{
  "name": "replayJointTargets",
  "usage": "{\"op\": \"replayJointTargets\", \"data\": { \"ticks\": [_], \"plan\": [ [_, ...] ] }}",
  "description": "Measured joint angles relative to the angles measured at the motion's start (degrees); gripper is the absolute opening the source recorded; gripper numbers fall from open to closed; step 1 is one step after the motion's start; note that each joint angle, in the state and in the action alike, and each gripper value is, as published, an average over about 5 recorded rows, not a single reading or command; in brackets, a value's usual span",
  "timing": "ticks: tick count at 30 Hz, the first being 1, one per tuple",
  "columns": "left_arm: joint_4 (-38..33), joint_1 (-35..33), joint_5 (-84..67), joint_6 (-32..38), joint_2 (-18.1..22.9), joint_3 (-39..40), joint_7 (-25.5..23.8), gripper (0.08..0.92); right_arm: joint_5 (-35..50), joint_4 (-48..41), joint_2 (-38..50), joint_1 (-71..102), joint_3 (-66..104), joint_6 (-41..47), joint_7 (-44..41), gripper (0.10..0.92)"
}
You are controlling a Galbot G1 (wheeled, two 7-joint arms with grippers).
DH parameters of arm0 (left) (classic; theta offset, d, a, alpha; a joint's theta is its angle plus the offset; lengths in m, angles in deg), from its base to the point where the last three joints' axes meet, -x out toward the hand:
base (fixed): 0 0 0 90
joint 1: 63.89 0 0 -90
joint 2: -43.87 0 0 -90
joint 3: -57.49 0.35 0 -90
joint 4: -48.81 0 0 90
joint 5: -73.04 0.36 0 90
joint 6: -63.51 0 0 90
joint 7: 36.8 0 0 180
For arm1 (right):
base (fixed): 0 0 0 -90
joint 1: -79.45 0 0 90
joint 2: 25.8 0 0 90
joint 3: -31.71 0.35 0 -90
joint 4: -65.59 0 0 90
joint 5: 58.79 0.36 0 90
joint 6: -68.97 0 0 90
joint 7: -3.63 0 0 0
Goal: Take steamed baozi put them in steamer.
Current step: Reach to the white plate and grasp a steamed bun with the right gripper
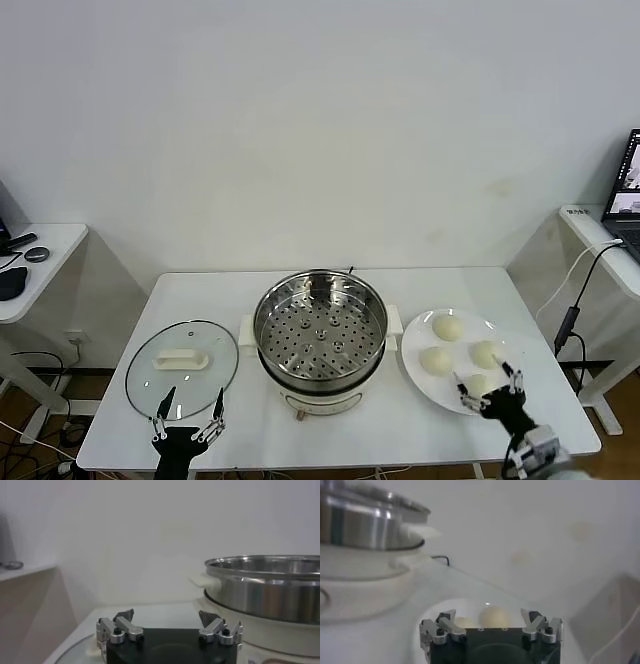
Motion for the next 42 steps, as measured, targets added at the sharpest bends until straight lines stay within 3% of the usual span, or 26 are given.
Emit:
{"op": "replayJointTargets", "data": {
  "ticks": [10, 19, 29, 42],
  "plan": [
    [-0.05, 0.45, 2.16, 0.94, 0.74, -0.31, 0.06, 0.823, -13.51, -8.04, 13.07, -15.21, -6.39, 0.73, -12.32, 0.823],
    [-0.11, 1.4, 3.51, 1.19, 1.02, -1.46, 0.42, 0.823, -18.58, -20.53, 20.05, -38.25, -24.94, -0.2, -27.12, 0.823],
    [0.31, 2.45, 3.74, 1.29, 0.95, -3.09, 0.41, 0.823, -19.17, -34.72, 19.17, -61.43, -48.01, -1.79, -39.4, 0.823],
    [0.53, 2.63, 3.76, 1.69, 0.79, -4.63, 0.25, 0.823, -19.7, -46.25, 13.76, -74.39, -64.25, -1.17, -43.57, 0.823]
  ]
}}
